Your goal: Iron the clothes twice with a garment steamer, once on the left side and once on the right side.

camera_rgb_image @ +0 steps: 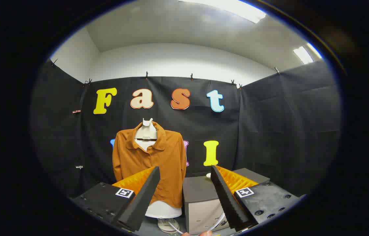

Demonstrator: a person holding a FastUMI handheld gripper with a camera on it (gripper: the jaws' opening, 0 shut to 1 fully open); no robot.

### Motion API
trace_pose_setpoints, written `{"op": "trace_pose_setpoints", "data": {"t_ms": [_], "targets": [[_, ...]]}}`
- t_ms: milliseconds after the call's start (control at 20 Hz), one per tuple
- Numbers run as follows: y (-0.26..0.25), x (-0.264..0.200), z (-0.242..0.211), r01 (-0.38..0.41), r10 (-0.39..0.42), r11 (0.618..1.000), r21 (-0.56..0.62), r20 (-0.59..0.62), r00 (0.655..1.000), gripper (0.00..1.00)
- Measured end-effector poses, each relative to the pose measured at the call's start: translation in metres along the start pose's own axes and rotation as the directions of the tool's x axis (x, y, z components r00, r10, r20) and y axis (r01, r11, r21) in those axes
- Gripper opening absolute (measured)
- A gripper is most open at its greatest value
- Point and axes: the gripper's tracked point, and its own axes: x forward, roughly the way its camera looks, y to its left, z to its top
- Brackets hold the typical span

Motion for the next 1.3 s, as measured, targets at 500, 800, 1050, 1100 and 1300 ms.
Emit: {"op": "trace_pose_setpoints", "data": {"t_ms": [500,800,1050,1100,1300], "targets": [[-0.003,-0.002,-0.001,0.007,-0.007,1.000,-0.004,-0.002,1.000,0.97],[-0.002,-0.003,-0.001,0.002,-0.002,1.000,-0.001,-0.007,1.000,0.97],[-0.007,0.002,-0.006,0.010,-0.010,1.000,0.007,-0.022,1.000,0.97],[-0.009,0.004,-0.008,0.011,-0.011,1.000,0.008,-0.028,1.000,0.97],[-0.035,0.026,-0.022,0.029,-0.027,1.000,0.013,-0.074,0.997,0.97]]}}
